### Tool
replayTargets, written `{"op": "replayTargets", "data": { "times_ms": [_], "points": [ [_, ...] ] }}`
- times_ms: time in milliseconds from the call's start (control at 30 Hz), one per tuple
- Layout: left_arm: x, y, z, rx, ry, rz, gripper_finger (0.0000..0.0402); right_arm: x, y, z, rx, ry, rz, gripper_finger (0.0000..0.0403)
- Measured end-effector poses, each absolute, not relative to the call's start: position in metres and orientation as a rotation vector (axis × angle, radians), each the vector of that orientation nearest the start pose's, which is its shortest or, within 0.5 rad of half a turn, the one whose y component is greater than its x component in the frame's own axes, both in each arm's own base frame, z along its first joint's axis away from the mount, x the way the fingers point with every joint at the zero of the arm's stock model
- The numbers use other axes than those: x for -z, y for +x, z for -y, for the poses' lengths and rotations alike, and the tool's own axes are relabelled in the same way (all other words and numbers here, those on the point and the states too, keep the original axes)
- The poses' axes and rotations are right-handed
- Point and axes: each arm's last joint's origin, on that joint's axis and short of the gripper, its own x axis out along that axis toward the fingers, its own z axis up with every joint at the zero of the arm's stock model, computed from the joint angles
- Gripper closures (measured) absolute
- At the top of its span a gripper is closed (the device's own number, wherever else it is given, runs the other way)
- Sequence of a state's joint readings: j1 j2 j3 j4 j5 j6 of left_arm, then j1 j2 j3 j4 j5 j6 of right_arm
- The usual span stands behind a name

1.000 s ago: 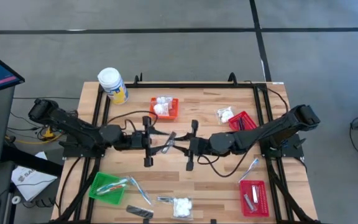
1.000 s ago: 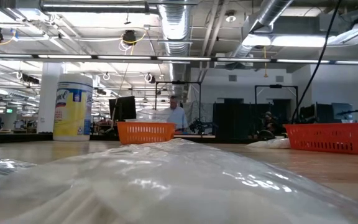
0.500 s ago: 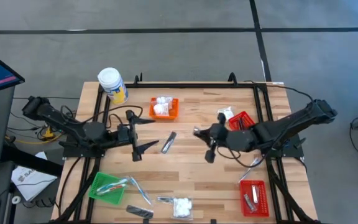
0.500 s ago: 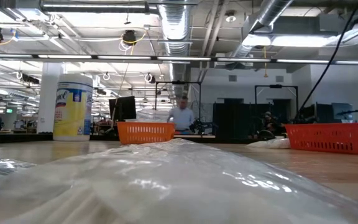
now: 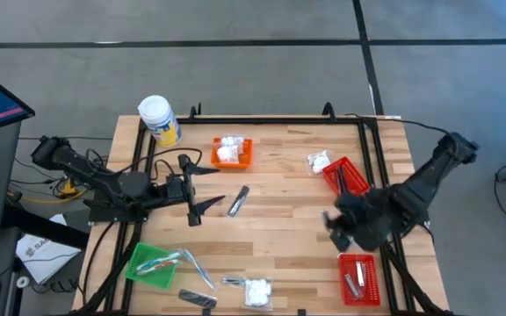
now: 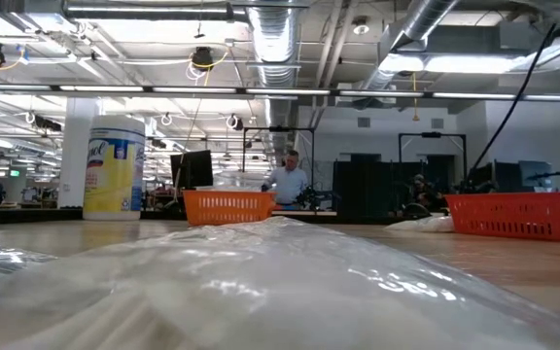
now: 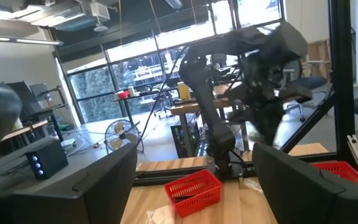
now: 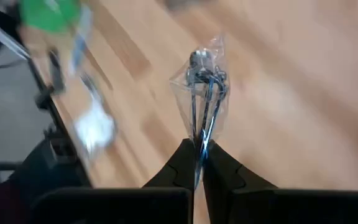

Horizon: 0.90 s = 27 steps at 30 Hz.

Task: Pick & Place Travel size toiletries
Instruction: Put the silver nail cutter into the bottom red basket

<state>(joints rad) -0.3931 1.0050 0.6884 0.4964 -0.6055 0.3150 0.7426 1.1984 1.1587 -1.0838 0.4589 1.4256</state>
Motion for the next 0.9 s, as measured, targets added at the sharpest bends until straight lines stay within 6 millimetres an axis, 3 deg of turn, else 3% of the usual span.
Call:
{"op": "replayTargets", "data": {
  "times_ms": [200, 433, 600, 900],
  "points": [
    [-0.324, 0.211, 0.066, -0.246, 0.220, 0.129, 0.0100, -0.291, 0.144, -0.176, 0.551, 0.938, -1.179, 0.0401],
    [-0.325, 0.211, 0.066, -0.201, 0.220, 0.145, 0.0101, -0.264, 0.139, -0.214, 0.715, 1.081, -1.314, 0.0401],
    [-0.325, 0.211, 0.066, -0.200, 0.218, 0.145, 0.0100, -0.248, 0.147, -0.227, 0.774, 1.101, -1.357, 0.0401],
    [-0.325, 0.211, 0.067, -0.173, 0.220, 0.151, 0.0101, -0.214, 0.166, -0.230, 0.901, 1.052, -1.594, 0.0400]
  ]
}}
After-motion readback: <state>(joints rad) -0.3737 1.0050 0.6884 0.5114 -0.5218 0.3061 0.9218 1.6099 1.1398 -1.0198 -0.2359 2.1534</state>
